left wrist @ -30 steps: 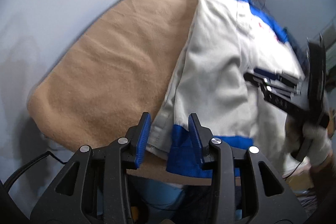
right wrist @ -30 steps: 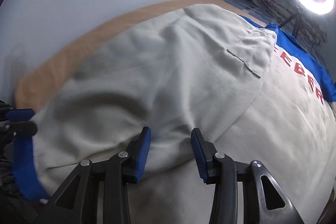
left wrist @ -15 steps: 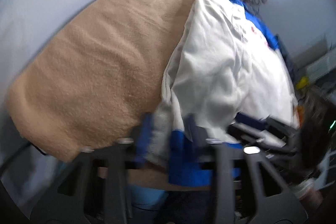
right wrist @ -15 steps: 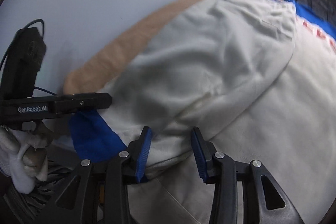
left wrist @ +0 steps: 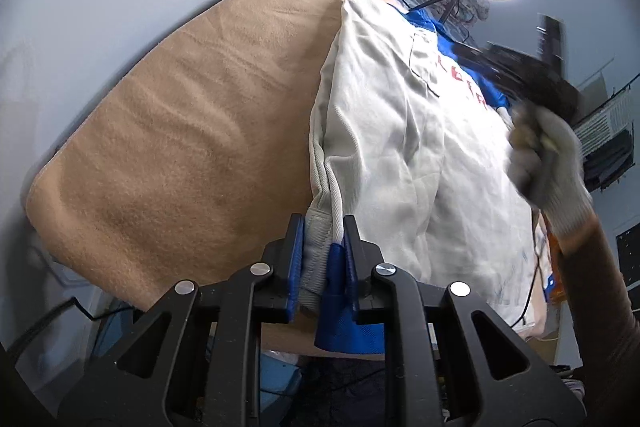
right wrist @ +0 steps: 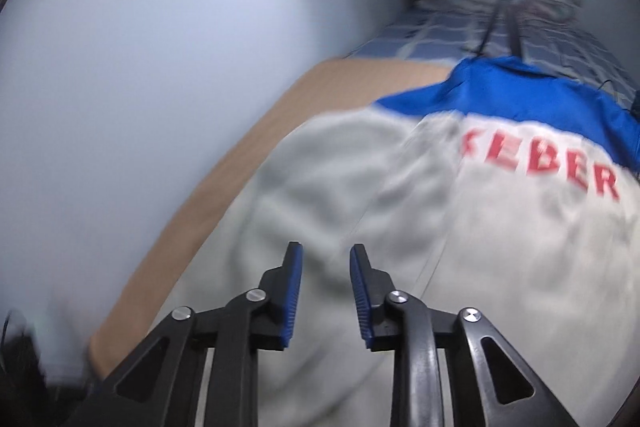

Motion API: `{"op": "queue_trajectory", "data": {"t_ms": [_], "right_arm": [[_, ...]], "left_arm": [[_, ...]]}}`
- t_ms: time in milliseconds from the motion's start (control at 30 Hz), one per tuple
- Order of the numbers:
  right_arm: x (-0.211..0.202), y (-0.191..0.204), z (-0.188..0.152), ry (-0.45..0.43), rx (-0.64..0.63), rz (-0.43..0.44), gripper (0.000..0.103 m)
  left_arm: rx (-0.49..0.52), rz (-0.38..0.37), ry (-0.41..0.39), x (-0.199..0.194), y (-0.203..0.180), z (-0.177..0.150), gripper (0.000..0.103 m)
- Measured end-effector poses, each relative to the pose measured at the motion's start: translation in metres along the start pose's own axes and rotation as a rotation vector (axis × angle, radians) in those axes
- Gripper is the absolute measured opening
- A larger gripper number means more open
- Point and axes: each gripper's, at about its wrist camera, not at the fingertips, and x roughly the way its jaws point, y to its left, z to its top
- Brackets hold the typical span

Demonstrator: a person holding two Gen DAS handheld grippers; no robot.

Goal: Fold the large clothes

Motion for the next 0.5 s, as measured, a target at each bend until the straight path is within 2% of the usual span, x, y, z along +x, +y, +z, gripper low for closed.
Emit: {"op": "queue_trajectory", "data": {"t_ms": [233,367,433,500], "right_arm": [[0.071,-0.036,0.054,-0.049,0.058,-0.137,0.021],[0.099,-0.062,0.055,-0.002,0.128,-0.237,0.021],[0.114,-0.073,0.051,0.044,0.164,-0.231,0.022],[0.118,-0.07,0.051,0.044,0.131,-0.252,0.023]], "left_arm": [[-0.01,-0.017,-0.006,-0.003,-0.004,0.004,0.016],[-0.006,-0.032,-0.013,-0.005,-0.008,0.006,0.016],[0.001,-0.042,-0.013,-0.004,-0.011,0.007,0.016],[0.027,-0.043,-0.021,-0.006,-0.019,0.006,0.016]]}}
